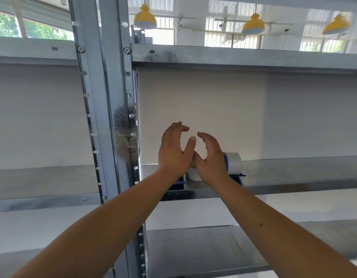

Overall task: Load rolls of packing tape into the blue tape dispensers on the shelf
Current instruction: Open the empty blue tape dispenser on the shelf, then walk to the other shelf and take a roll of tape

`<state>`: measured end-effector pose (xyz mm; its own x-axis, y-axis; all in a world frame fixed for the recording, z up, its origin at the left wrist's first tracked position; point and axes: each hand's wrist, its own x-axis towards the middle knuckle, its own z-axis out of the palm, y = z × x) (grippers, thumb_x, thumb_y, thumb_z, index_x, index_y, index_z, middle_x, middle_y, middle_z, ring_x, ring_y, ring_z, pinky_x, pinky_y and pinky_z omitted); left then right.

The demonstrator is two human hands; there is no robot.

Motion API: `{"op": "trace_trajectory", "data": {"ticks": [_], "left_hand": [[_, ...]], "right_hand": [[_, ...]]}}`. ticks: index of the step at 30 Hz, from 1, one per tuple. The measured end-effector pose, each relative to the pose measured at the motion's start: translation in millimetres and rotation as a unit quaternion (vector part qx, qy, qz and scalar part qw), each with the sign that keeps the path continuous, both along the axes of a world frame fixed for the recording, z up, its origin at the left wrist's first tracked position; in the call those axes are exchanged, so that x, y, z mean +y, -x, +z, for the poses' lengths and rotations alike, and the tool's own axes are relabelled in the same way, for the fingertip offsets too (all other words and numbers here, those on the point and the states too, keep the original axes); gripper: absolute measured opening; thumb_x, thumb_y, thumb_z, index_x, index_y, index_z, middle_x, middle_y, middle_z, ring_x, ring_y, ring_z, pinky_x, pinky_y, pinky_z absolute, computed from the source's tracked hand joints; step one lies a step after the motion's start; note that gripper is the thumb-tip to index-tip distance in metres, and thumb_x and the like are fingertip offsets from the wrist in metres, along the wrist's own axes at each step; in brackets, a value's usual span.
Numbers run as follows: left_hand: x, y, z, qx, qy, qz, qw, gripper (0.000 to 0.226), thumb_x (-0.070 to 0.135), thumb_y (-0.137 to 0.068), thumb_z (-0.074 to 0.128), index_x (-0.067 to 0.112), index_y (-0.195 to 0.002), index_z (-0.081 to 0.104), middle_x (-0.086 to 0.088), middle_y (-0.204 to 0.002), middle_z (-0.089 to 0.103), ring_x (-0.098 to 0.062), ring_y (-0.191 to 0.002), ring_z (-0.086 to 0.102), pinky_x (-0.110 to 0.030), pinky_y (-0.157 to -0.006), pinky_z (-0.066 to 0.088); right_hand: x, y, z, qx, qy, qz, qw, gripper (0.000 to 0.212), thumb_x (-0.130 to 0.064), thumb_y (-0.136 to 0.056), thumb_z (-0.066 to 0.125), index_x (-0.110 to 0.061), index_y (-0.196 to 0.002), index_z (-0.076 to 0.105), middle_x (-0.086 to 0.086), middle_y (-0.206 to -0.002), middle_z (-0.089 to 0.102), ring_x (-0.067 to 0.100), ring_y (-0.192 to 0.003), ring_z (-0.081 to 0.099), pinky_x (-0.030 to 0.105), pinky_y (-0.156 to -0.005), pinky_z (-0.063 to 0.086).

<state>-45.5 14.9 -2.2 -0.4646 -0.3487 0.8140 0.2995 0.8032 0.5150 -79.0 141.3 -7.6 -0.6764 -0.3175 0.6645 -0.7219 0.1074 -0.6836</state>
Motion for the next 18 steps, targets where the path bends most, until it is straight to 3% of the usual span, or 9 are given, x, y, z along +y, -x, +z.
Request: {"op": "trace_trajectory", "data": {"ticks": [4,9,12,15,18], "left_hand": [[16.4,5.6,-1.2,0.003,-0.012,-0.058,0.998,0.048,0.055,-0.1,0.046,0.033,-0.143,0.052,0.007,-0.156,0.051,-0.011,-0.144,0.043,-0.009,-0.111,0.023],[42.6,21.5,-0.5,-0.019,-0.032,-0.112,0.993,0.06,0.058,-0.101,0.047,0.031,-0.154,0.042,0.006,-0.163,0.043,-0.013,-0.147,0.039,-0.029,-0.119,0.028],[72.2,30.5,-1.8,-0.036,-0.039,-0.16,0.986,0.062,0.063,-0.099,0.045,0.039,-0.156,0.036,0.008,-0.167,0.036,-0.011,-0.15,0.035,-0.026,-0.116,0.025],[116.0,37.0,-2.0,-0.045,-0.057,-0.228,0.971,0.064,0.066,-0.097,0.045,0.042,-0.155,0.035,0.009,-0.167,0.036,-0.009,-0.15,0.033,-0.027,-0.117,0.027],[163.6,37.7,-1.6,-0.035,-0.085,-0.296,0.951,0.062,0.063,-0.097,0.048,0.04,-0.154,0.039,0.011,-0.164,0.039,-0.003,-0.147,0.033,-0.017,-0.115,0.023]], "right_hand": [[14.8,-2.1,1.0,-0.006,0.003,-0.031,1.0,0.062,-0.021,-0.099,0.069,-0.025,-0.155,0.042,0.001,-0.164,0.041,0.018,-0.149,0.039,0.045,-0.125,0.033],[50.8,1.7,2.1,0.013,-0.024,-0.135,0.991,0.07,-0.039,-0.097,0.069,-0.031,-0.158,0.036,-0.001,-0.172,0.029,0.024,-0.156,0.032,0.053,-0.126,0.031],[83.8,1.4,1.5,0.019,-0.022,-0.188,0.982,0.069,-0.049,-0.097,0.063,-0.034,-0.158,0.034,-0.002,-0.173,0.028,0.021,-0.157,0.029,0.05,-0.127,0.028],[121.3,-4.8,-1.5,0.021,0.007,-0.224,0.974,0.064,-0.044,-0.1,0.062,-0.033,-0.157,0.036,-0.002,-0.172,0.03,0.019,-0.155,0.03,0.047,-0.126,0.029],[163.9,-16.1,-3.3,0.015,0.027,-0.26,0.965,0.059,-0.042,-0.102,0.056,-0.033,-0.157,0.038,-0.002,-0.17,0.031,0.016,-0.155,0.029,0.044,-0.126,0.028]]}}
